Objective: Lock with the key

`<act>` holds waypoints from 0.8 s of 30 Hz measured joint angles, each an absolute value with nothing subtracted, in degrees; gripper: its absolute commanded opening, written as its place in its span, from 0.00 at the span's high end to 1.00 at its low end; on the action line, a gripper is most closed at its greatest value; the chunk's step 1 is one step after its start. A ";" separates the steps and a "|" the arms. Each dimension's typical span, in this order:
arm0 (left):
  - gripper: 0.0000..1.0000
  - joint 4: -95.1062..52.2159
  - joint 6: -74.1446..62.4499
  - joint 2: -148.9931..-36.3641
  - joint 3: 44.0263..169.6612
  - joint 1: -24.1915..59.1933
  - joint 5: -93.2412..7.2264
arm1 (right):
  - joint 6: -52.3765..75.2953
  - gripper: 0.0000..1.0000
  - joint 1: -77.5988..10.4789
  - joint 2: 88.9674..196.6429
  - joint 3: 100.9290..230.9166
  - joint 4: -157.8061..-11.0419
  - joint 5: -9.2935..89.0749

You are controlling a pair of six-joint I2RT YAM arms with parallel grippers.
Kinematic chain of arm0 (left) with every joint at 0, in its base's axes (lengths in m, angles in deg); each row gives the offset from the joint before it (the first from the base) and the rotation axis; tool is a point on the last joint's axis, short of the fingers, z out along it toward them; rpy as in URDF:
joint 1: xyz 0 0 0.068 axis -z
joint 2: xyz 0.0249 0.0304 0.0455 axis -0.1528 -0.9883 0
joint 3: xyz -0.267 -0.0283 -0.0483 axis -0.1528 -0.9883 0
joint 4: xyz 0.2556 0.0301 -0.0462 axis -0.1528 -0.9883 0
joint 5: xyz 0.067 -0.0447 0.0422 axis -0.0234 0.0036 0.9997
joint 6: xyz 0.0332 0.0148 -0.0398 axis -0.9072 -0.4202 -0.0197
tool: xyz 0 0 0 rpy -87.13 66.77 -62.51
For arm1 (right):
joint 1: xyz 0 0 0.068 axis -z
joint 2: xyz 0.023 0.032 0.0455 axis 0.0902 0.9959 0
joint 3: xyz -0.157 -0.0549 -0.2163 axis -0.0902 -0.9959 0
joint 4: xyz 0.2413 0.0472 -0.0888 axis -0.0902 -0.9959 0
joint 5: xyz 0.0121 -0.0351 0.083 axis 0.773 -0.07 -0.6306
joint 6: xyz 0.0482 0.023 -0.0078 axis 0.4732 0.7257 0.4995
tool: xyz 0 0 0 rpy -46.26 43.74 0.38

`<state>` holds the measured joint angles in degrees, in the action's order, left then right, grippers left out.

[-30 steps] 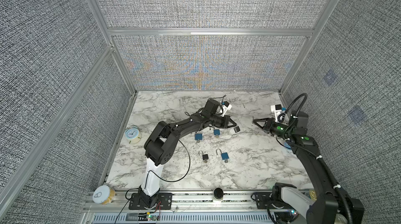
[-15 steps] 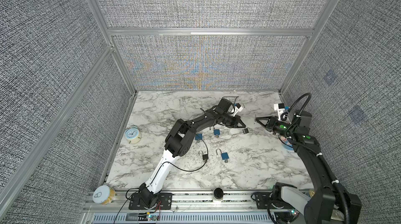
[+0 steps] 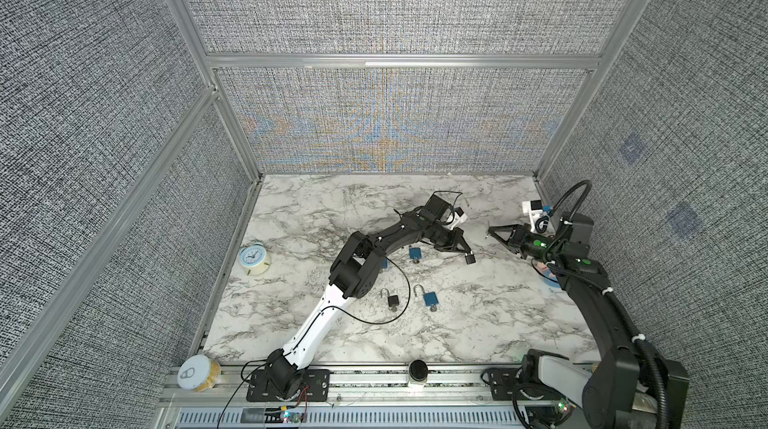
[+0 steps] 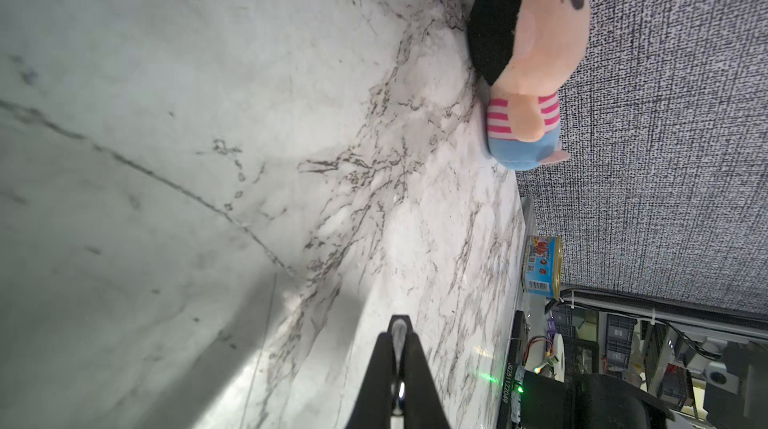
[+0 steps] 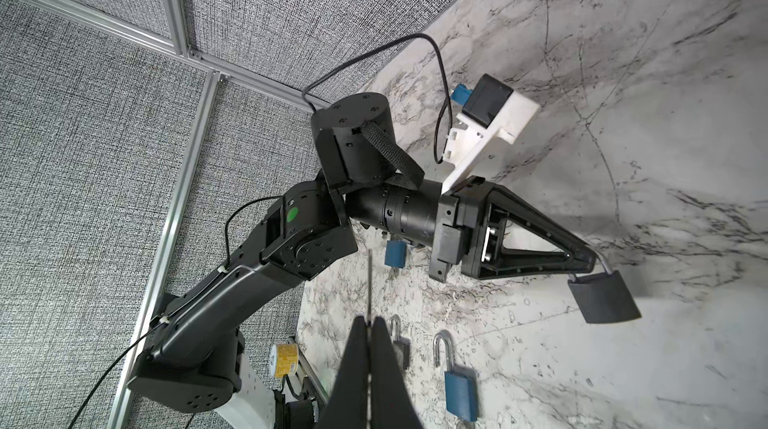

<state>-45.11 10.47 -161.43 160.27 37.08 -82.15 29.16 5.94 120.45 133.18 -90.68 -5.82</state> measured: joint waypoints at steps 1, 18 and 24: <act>1.00 -45.30 10.52 -161.84 160.60 37.08 -82.13 | 29.16 1.00 5.94 120.76 133.18 -90.62 -5.82; 0.66 -43.03 12.07 -161.73 158.28 35.68 -78.93 | 27.63 1.00 5.98 127.10 135.70 -92.19 -2.94; 0.65 -42.05 12.44 -160.07 157.23 34.61 -76.22 | 25.51 1.00 5.98 127.97 137.51 -96.26 1.24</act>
